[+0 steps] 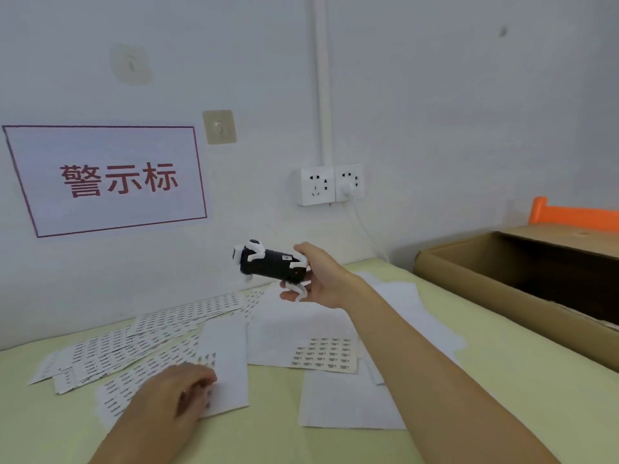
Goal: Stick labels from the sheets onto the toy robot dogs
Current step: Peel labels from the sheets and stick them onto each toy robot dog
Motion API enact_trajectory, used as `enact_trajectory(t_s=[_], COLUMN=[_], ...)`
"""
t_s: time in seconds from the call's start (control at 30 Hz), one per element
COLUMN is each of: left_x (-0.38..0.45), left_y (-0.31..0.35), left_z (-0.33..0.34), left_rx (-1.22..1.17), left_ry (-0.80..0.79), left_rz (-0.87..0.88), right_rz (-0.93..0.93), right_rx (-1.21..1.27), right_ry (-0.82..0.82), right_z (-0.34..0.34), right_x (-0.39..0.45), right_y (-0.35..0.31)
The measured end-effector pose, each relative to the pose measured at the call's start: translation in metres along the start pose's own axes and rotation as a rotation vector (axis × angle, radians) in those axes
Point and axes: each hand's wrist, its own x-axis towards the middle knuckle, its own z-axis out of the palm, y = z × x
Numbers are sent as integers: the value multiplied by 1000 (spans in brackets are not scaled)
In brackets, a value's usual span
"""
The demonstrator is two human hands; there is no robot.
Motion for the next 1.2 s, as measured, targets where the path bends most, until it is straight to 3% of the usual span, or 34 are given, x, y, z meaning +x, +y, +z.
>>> enact_trajectory(t_s=[0.13,0.37,0.5,0.6,0.7,0.8,0.97,1.1,1.2], left_x=[11,27,32,41,50,55,51,53,55], left_y=[-5,27,61,96,123,140,139,139,146], left_z=[6,24,48,59,74,99,111,110,112], left_rx=[204,238,186,165,242,106,-113,-93,-33], left_ry=[-23,87,107,22,-84,-162,-100,68,166], left_rz=[141,466,415,365,359,262,272,347,424], right_rz=[-10,-107,-280,-323,-285,-120,191,237,186], right_rx=[142,258,361,318,234,152,42,35,196], right_ry=[70,279,345,388,658,936,1026,1120,1203], right_z=[-48,-150,-206,-248,-279,-310,-343,-357,-363], right_x=[-10,-46,-75,-98,-120,-141,-159,-160,-166], right_y=[-11,-22,-36,-44,-47,-39,-25,-17,-9])
